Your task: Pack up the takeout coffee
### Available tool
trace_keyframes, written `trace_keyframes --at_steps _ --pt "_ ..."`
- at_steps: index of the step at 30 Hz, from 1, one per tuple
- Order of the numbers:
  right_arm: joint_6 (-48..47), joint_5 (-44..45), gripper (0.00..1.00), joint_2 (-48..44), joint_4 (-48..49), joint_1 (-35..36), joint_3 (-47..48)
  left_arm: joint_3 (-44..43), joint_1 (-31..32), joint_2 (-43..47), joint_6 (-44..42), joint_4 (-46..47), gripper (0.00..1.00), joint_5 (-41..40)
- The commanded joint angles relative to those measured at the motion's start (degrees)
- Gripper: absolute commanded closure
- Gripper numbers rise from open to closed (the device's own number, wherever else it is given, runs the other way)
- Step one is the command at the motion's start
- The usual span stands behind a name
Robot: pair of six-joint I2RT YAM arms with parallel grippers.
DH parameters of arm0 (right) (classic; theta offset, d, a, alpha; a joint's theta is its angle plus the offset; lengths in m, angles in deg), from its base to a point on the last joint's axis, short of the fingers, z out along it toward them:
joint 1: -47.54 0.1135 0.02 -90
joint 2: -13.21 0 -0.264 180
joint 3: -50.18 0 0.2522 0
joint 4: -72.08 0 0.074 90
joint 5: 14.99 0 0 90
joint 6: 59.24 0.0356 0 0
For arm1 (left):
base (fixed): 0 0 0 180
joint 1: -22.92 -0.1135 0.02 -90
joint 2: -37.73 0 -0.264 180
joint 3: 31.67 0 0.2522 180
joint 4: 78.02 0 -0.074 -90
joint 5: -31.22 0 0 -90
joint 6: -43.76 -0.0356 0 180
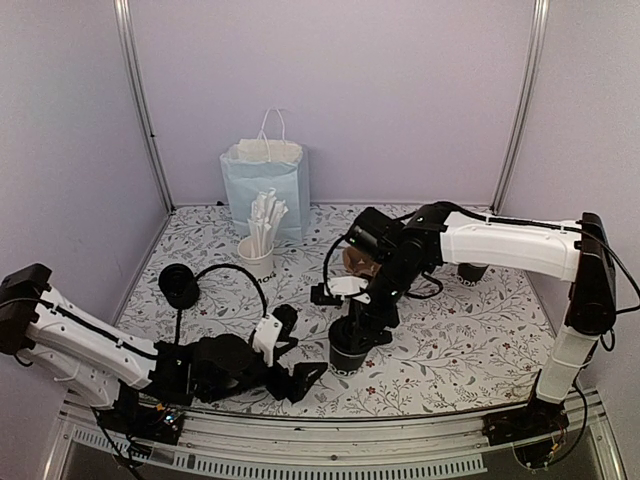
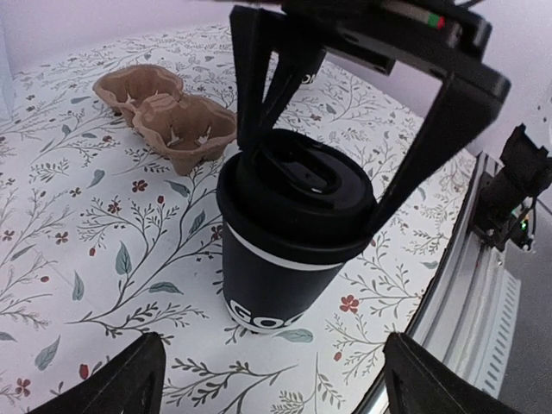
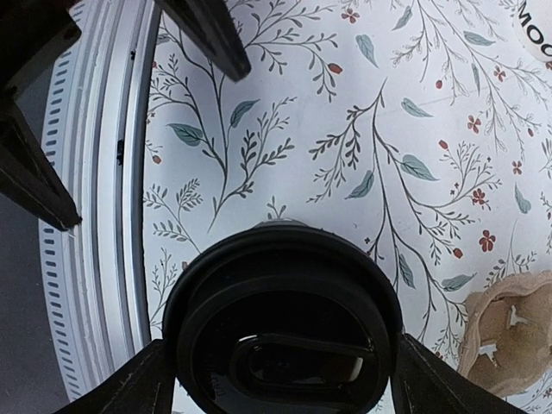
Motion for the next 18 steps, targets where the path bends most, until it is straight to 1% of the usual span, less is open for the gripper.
trace_keyframes --at_steps 1,5,8,12,18 --pt "0.2 0.0 0.10 0.0 -3.4 0.2 1.9 2.5 -4.2 4.5 4.2 3.8 0.11 6.4" --pt "0.3 -0.3 0.09 -1.6 -3.5 0.1 2.4 1.7 -8.2 5.9 5.4 3.7 0.10 10.0" --pt "0.3 -0.1 0.09 -2.8 -2.9 0.1 1.9 -0.3 -11.4 5.1 6.3 2.9 0.10 12.4" --pt "0.5 0.5 0.09 -4.0 -2.0 0.0 1.1 -4.6 -14.0 0.9 5.4 2.8 0.10 15.4" --pt "1.2 1.3 0.09 -6.9 0.9 -1.2 -2.4 -10.3 -15.3 -6.8 3.8 6.0 0.10 19.0"
